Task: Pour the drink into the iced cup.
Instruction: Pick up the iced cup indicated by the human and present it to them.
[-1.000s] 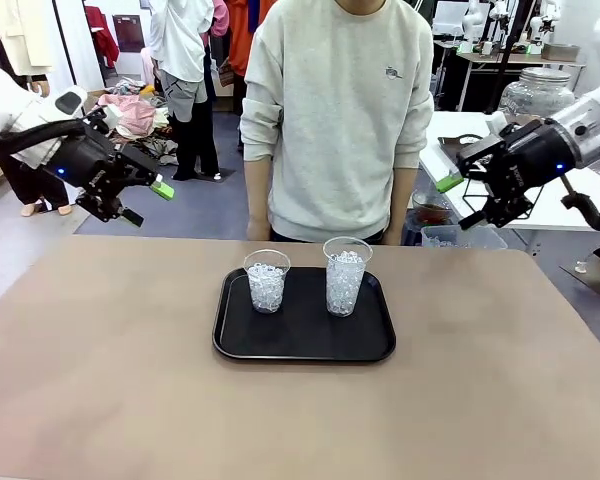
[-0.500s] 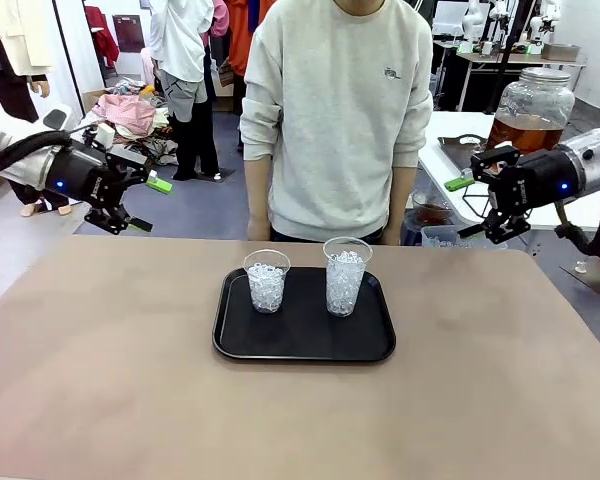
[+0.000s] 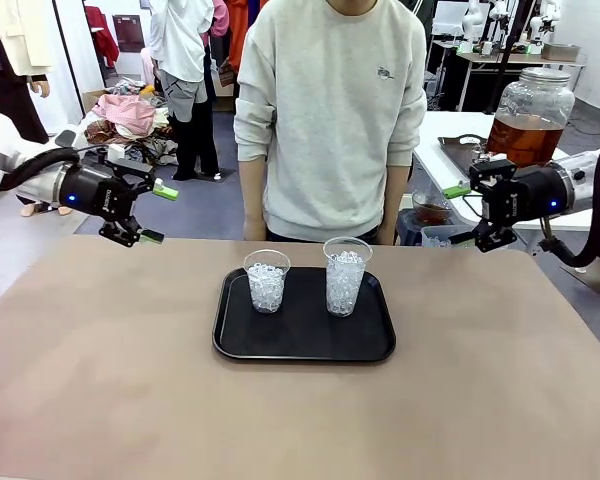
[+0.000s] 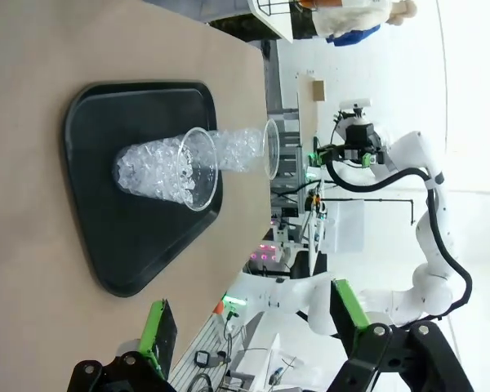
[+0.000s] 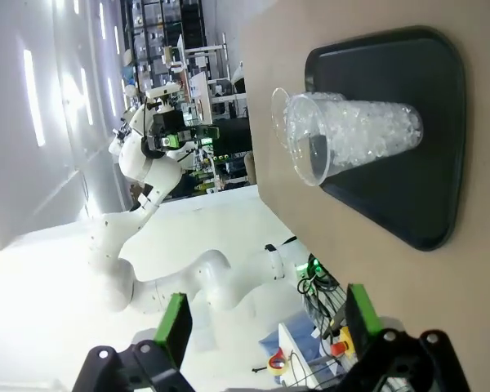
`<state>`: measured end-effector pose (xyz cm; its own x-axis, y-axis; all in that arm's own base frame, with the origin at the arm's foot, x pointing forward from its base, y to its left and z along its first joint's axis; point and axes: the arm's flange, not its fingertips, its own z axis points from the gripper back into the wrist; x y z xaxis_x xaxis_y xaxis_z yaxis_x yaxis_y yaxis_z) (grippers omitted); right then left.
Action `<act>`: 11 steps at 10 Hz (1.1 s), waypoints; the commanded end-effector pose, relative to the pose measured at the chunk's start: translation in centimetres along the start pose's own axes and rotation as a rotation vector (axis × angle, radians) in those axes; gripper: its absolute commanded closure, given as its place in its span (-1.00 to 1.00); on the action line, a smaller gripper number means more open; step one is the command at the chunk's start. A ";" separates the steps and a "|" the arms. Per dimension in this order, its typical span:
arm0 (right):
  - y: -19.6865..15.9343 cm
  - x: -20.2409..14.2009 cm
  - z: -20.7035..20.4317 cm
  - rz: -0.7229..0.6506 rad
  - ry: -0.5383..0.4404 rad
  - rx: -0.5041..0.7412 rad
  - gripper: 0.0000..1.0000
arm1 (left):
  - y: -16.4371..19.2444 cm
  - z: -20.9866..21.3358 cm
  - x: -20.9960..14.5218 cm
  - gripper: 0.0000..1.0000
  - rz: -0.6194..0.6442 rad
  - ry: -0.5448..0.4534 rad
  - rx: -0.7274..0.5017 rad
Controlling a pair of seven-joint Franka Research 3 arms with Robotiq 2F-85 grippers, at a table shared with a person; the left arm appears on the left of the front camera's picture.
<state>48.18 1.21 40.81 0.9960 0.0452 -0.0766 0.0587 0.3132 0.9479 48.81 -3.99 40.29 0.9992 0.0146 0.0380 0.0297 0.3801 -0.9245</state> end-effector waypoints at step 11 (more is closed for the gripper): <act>-2.1 0.6 -0.6 0.100 0.010 0.035 -1.00 | 2.5 -0.4 0.9 -1.00 -0.120 0.028 -0.086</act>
<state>48.60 1.09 38.35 0.9962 0.0867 0.0101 -0.0335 0.2723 0.9616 49.91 -3.34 37.52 0.9894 -0.0560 0.1341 0.1447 0.2931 -0.9451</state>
